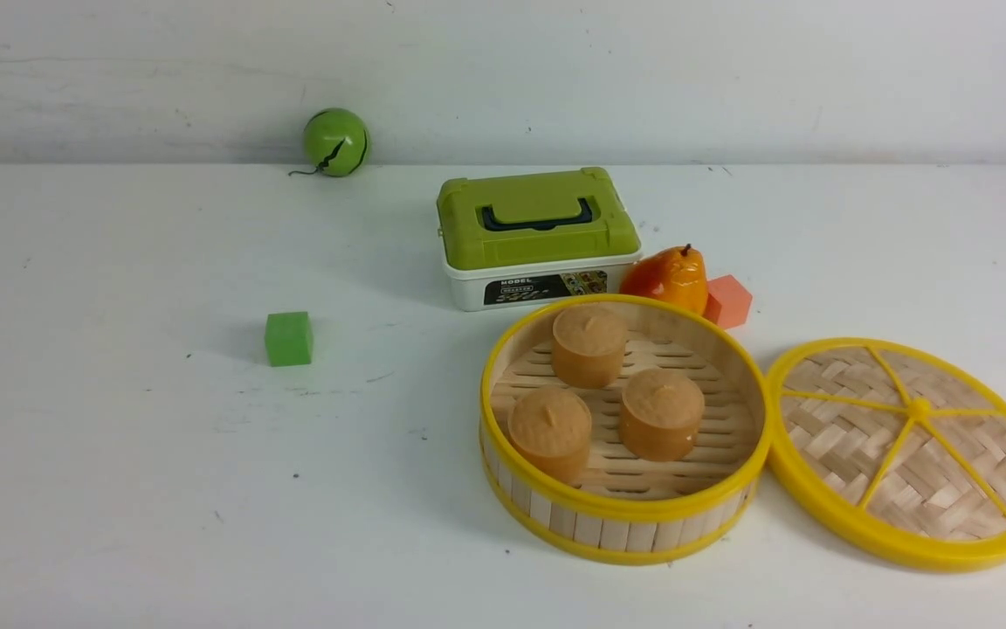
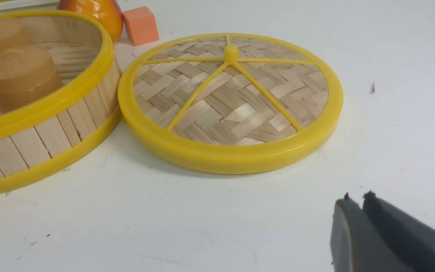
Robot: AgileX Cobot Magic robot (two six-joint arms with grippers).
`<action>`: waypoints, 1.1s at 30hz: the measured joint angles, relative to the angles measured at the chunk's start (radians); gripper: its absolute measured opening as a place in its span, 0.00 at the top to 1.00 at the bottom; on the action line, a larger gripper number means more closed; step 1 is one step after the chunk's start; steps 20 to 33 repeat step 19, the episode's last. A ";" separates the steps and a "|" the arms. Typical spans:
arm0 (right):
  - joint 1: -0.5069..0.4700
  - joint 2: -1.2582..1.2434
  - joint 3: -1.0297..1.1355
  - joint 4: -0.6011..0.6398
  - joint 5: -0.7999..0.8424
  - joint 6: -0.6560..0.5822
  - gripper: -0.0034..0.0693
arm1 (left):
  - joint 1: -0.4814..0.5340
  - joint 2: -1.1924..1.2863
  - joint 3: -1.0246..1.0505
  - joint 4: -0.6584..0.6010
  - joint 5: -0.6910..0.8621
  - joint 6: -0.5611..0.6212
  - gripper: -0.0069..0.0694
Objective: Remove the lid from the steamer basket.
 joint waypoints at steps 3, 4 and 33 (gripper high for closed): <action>0.000 0.000 0.000 0.000 0.000 0.000 0.90 | 0.000 0.000 0.000 0.000 0.000 0.000 0.60; 0.000 0.000 0.000 0.000 0.000 0.000 0.89 | 0.000 0.000 0.000 0.000 0.000 0.000 0.60; 0.000 0.000 0.000 0.000 0.000 0.001 0.86 | 0.000 0.000 0.000 0.000 0.000 0.000 0.60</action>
